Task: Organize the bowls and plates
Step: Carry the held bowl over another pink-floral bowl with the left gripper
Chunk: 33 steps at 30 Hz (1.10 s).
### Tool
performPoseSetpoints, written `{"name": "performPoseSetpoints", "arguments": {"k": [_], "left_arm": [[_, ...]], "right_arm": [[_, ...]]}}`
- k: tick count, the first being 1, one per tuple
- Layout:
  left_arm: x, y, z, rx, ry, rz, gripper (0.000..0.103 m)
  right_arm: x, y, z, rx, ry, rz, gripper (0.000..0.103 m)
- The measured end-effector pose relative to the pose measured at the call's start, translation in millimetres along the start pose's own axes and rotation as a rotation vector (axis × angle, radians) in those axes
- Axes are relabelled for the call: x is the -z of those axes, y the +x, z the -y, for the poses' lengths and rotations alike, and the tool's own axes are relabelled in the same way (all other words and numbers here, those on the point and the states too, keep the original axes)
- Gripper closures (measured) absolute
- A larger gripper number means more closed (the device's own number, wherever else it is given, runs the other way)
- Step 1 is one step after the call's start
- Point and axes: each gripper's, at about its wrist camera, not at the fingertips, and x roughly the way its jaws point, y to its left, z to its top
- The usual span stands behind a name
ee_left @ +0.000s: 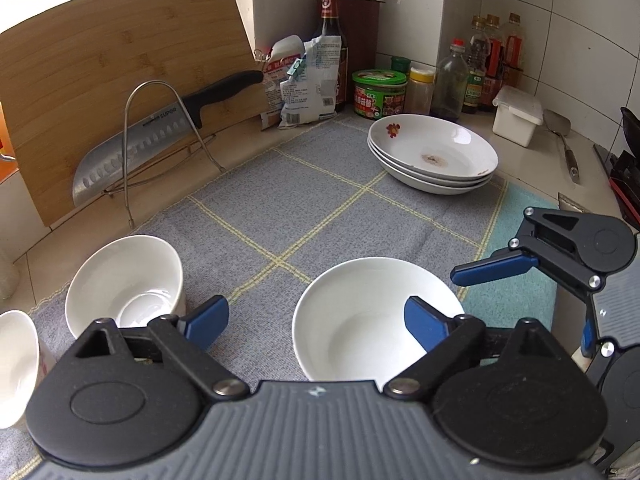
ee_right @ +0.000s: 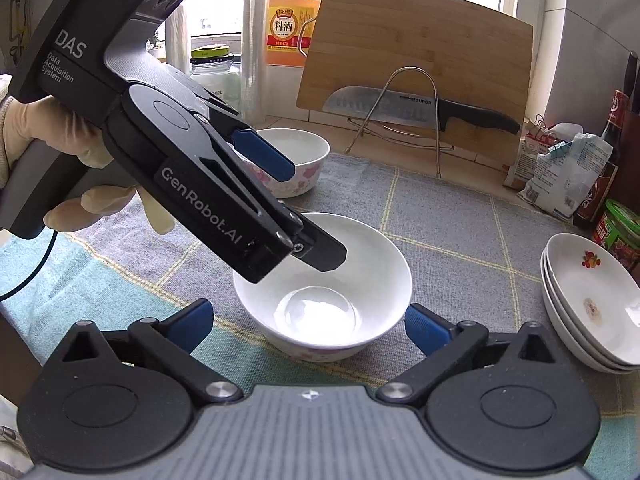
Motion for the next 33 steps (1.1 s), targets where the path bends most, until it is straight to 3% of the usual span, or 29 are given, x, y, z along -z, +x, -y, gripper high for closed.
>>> {"name": "performPoseSetpoints", "arguments": {"k": [19,33], "left_arm": [[29.5,-60.6,-45.5,-0.195,-0.081,0.085,0.001],[16.8,-58.0,-88.5,-0.237,-0.082,0.087,0.001]], "right_arm": [[-32.4,4.0,-33.0,-0.017,-0.094,0.041,0.0],[-63.0,33.9,-41.8,-0.013,-0.137,0.039,0.0]]}}
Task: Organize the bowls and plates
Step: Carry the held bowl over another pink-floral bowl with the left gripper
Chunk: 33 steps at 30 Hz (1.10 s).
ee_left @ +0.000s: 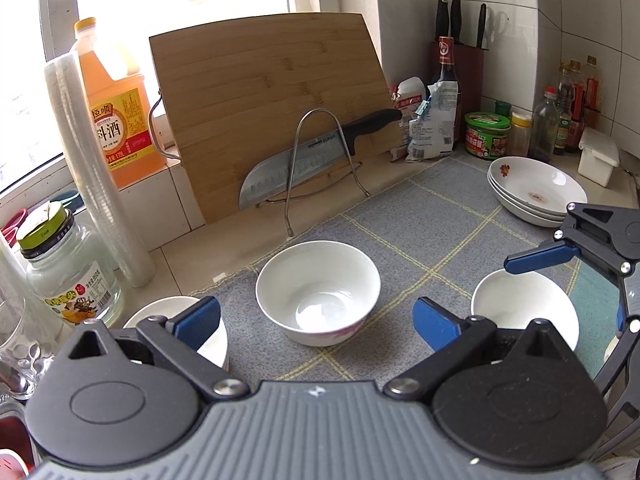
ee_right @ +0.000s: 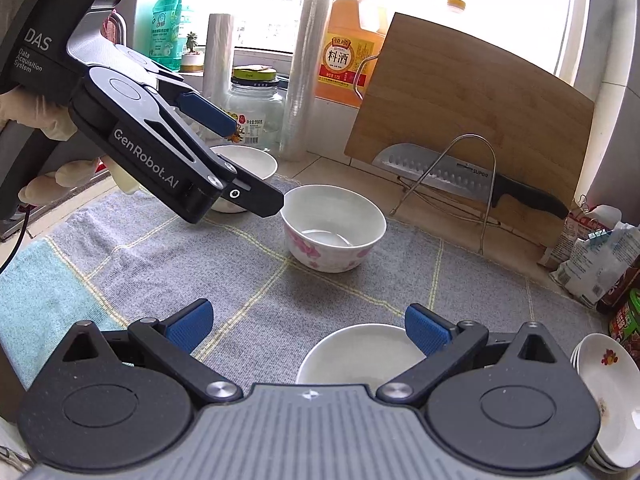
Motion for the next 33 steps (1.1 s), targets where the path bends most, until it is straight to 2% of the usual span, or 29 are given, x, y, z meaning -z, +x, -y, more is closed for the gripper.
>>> {"name": "performPoseSetpoints", "arguments": {"k": [11,22,33], "left_arm": [[-14.7,45.8,-19.8,0.045,-0.006,-0.054,0.001],[-25.6,81.3,-37.7,0.091,-0.035,-0.106,0.001],[-25.6,112.9,-44.6,0.139,-0.057,-0.235,0.001]], "right_arm": [[-18.7,35.7,12.2,-0.001,-0.005,-0.042,0.0],[-35.7,73.4,22.9,-0.046,-0.041,-0.086,0.0],[-44.0,108.2,29.2,-0.081,-0.056,-0.138,0.0]]}}
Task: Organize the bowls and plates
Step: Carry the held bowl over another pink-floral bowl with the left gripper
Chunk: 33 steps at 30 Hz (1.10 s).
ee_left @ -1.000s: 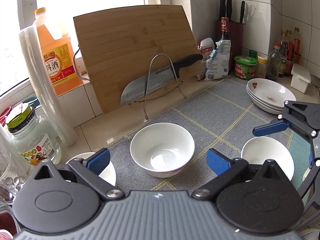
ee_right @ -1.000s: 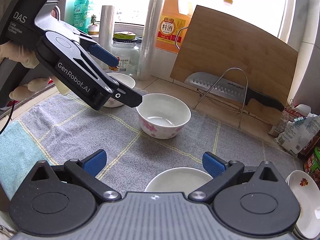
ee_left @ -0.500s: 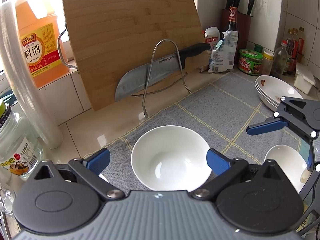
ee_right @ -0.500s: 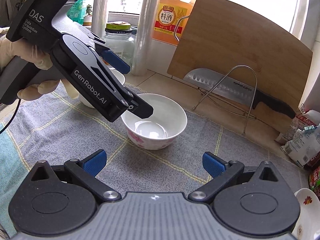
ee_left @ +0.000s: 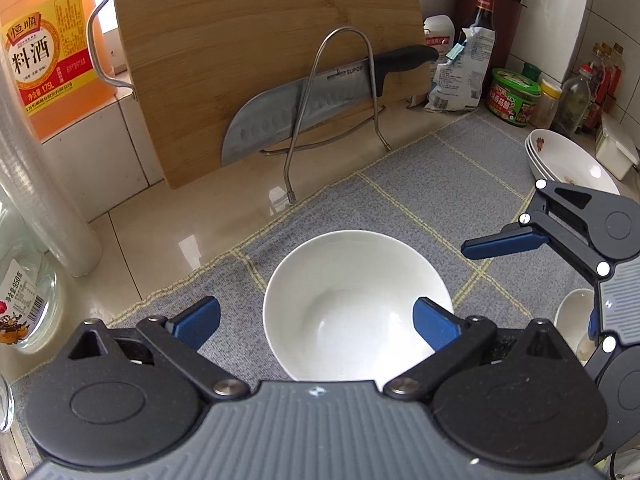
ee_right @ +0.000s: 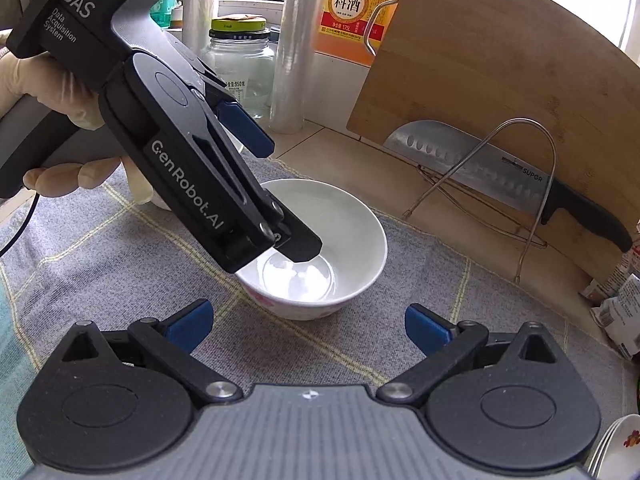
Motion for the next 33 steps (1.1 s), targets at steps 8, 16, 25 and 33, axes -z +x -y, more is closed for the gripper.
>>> {"name": "performPoseSetpoints", "arguments": {"k": [8,16,25,33], "left_arm": [[-3.9,7.8,-2.9,0.003,-0.004,-0.037,0.01],[-7.6,14.0,-2.5,0.037,0.006,-0.063,0.029],[-6.5,17.4,-4.2,0.067,0.007,-0.069,0.036],[-7.0,17.5,-5.5,0.071,0.001,-0.062,0.036]], "right_arm": [[-6.0,14.5,7.4,-0.028,0.003,-0.008,0.0],[-11.1,25.9,6.7,-0.047,-0.028,-0.013,0.004],[-11.4,27.4,10.0,-0.078,-0.015,0.005,0.014],[-11.2,26.4,7.7,-0.074,-0.019,0.008,0.016]]}}
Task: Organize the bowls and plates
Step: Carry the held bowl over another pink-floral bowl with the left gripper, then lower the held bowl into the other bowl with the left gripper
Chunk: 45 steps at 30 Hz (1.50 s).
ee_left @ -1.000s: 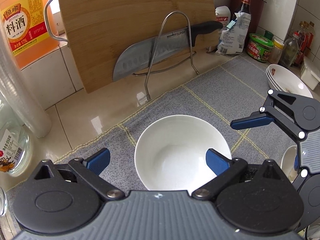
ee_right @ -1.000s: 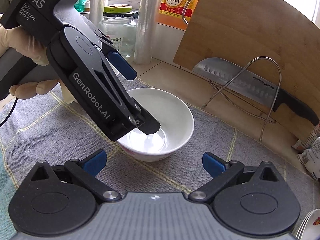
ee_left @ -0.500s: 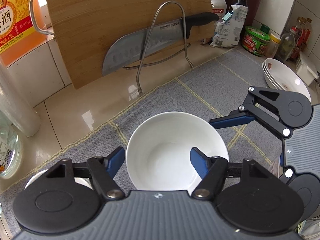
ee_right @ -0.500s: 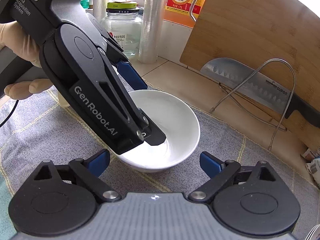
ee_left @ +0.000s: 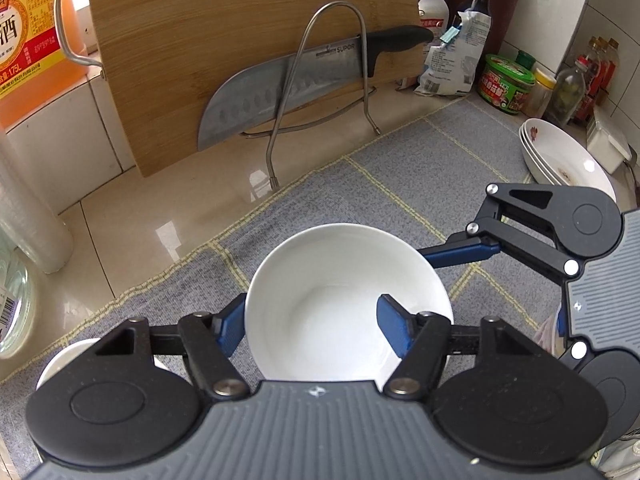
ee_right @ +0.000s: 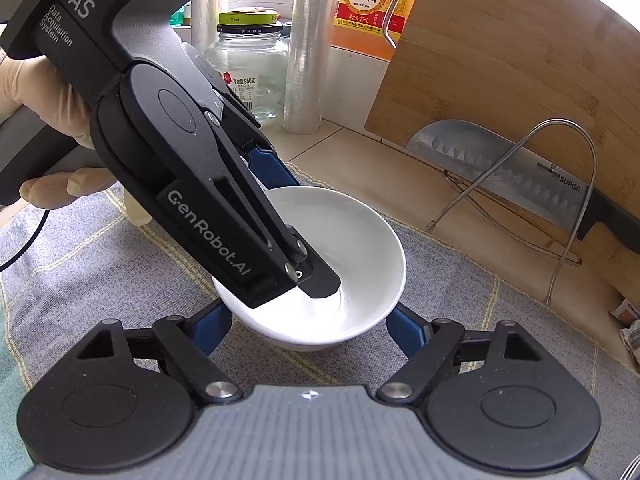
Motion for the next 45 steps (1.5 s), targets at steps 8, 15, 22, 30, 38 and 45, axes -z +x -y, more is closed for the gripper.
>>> {"name": "performPoseSetpoints", "arguments": {"k": [8,15,22,30,38,45], "left_arm": [[1.2,-6.7,2.0,0.004,0.003,0.014,0.036],[2.5,-20.3,7.7,0.004,0.01,0.025,0.036],[4.4,-34.1,17.4,0.007,0.023,0.043,0.036],[9.4,-48.8,33.3,0.006,0.035,0.059,0.036],[15.6,-65.3,54.8,-0.001,0.059,0.072,0.036],[19.0,-75.5,77.9,0.006,0.091,0.082,0.036]], "right_arm": [[-0.4,-5.4,-5.3,0.014,-0.011,0.001,0.016],[-0.9,-18.6,-11.4,0.016,-0.016,0.007,0.016],[1.3,-30.8,-16.6,0.021,-0.007,0.007,0.016],[5.6,-45.7,-24.8,0.031,-0.004,0.016,0.016],[15.4,-66.6,-34.5,0.04,-0.003,0.028,0.016],[29.6,-89.5,-44.1,0.06,0.006,0.038,0.016]]}}
